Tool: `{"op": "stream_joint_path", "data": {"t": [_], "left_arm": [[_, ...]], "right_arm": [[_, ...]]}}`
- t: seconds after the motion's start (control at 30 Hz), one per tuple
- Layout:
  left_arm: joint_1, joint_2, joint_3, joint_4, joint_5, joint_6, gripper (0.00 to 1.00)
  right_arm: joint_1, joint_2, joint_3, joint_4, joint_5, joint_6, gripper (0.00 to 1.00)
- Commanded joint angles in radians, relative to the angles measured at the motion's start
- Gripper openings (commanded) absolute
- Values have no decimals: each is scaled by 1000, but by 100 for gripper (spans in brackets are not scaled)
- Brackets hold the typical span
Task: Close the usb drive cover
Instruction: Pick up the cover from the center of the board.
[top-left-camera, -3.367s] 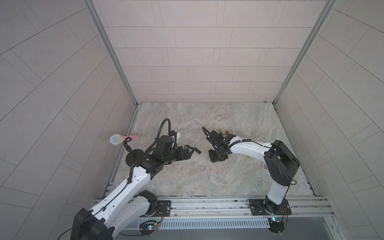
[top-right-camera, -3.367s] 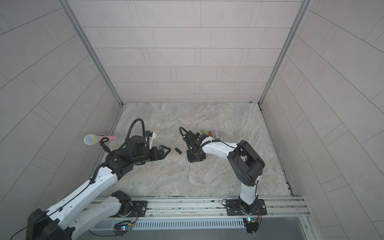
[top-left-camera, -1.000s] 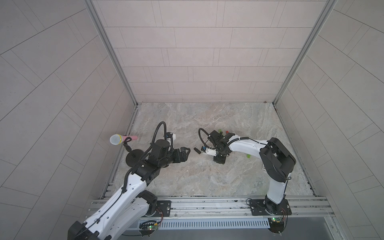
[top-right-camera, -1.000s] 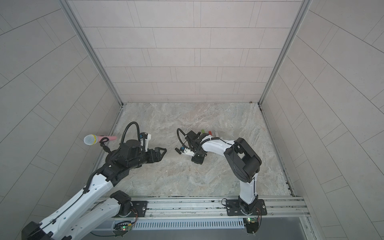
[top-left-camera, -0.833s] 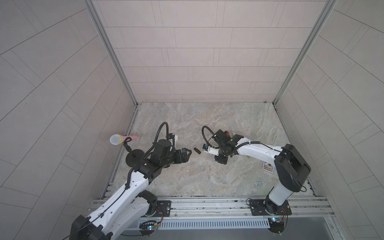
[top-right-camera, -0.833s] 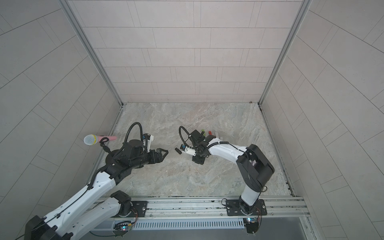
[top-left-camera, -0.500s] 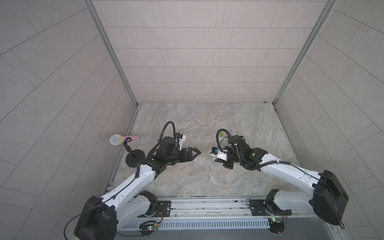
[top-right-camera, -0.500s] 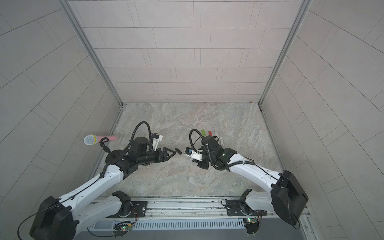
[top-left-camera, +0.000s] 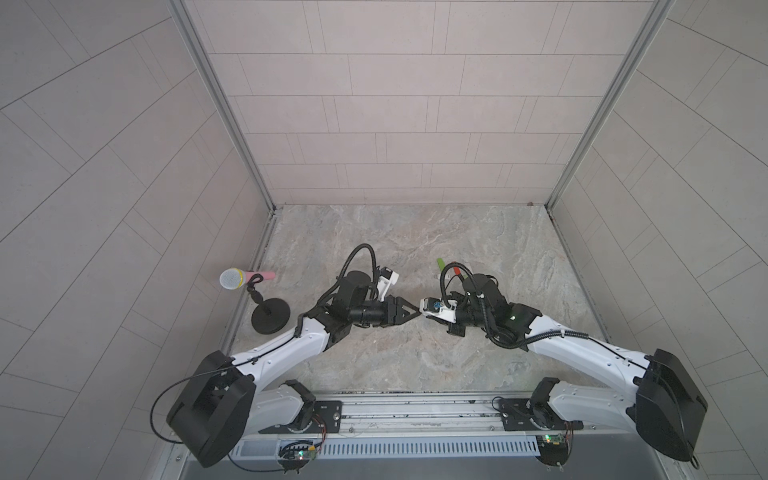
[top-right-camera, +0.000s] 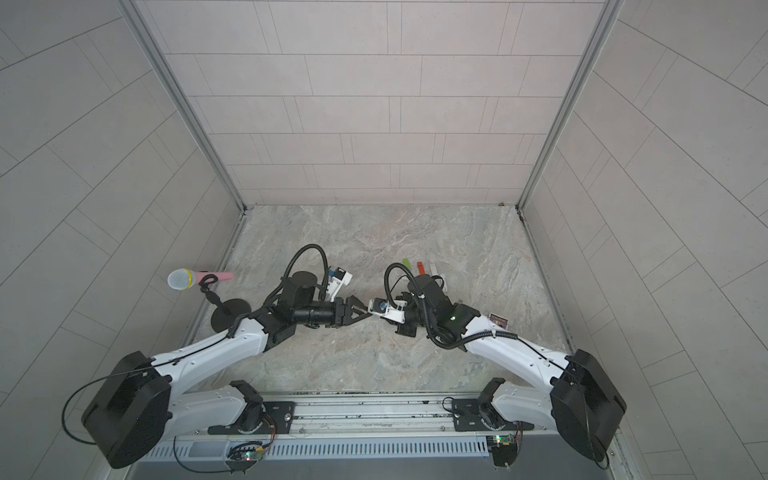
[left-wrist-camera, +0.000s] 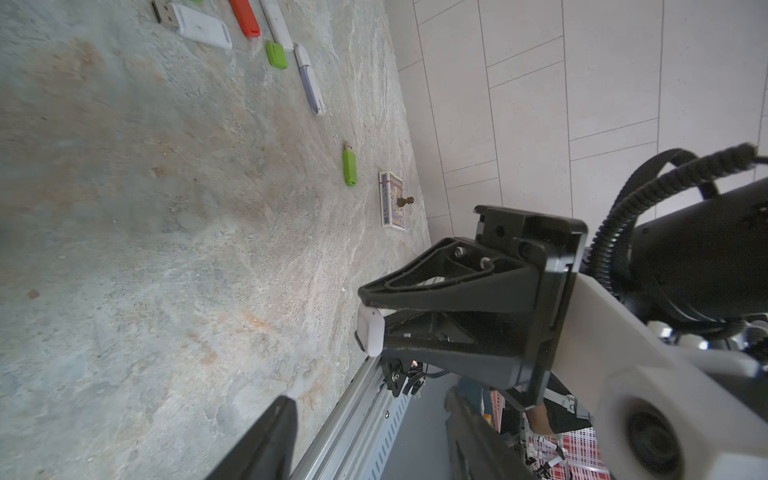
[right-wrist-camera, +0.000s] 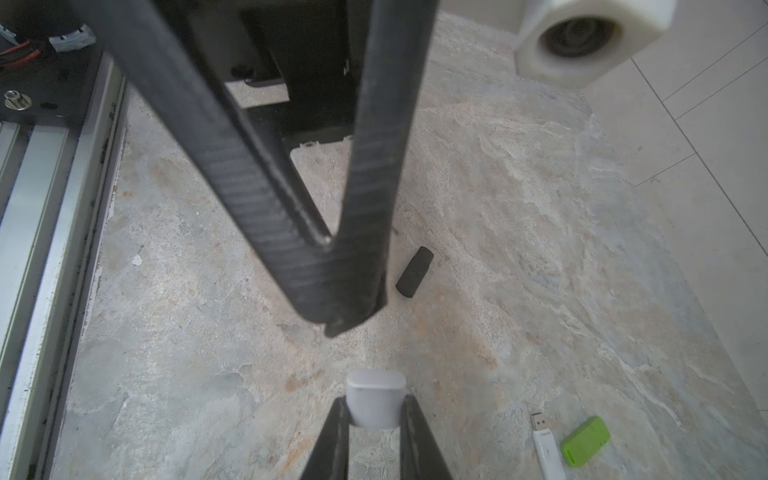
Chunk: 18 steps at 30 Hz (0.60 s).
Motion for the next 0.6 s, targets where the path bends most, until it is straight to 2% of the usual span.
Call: {"op": "stream_joint_path", "data": {"t": [0.0, 0.2, 0.57], "left_arm": [[-11, 33, 42, 27, -17, -11, 57], [-32, 96, 84, 38, -17, -14, 48], [-42, 131, 87, 16, -21, -3, 40]], "right_arm": [[8, 11, 22, 10, 0, -17, 20], [14, 30, 30, 20, 1, 17, 19], [15, 57, 55, 50, 1, 56, 19]]}}
